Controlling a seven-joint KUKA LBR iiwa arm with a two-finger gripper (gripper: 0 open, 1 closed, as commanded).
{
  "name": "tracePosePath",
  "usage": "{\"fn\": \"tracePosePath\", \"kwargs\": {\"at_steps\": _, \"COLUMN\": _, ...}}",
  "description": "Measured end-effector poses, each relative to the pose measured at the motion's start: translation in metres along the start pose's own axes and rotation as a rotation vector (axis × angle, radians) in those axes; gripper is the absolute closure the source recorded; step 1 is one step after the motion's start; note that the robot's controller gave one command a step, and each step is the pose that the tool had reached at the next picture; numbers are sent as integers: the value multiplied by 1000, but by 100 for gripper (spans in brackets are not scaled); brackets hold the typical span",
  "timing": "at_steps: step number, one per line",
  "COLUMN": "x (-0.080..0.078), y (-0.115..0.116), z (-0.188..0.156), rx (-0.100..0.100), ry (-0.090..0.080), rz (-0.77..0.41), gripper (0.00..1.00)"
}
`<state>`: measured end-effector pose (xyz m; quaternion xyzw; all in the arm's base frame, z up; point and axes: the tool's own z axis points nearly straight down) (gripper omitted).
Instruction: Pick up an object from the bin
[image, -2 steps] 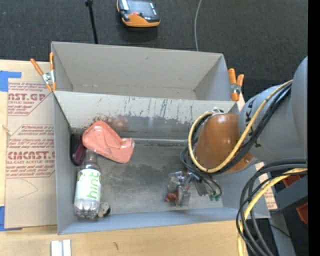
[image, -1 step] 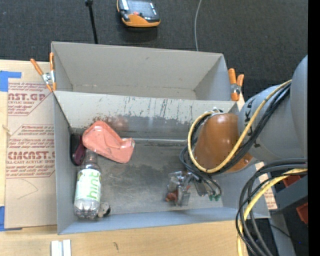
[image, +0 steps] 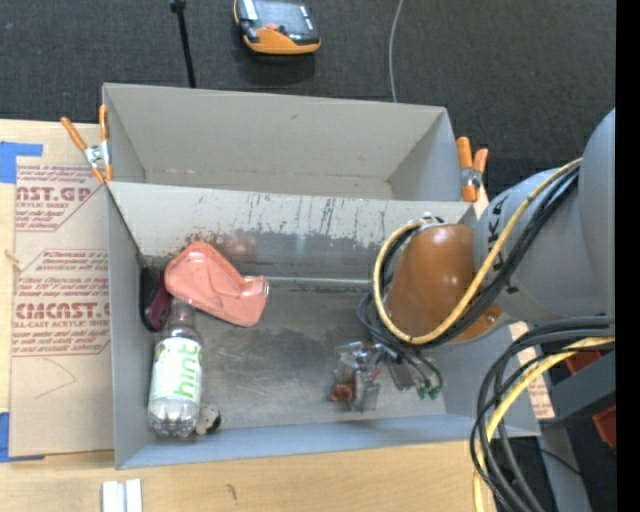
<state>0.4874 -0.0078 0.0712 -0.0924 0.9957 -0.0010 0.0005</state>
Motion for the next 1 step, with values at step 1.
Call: {"fn": "tracePosePath", "kwargs": {"at_steps": 1, "x": -2, "y": 7, "z": 0, "rx": 1, "ry": -1, "rz": 10, "gripper": 100}}
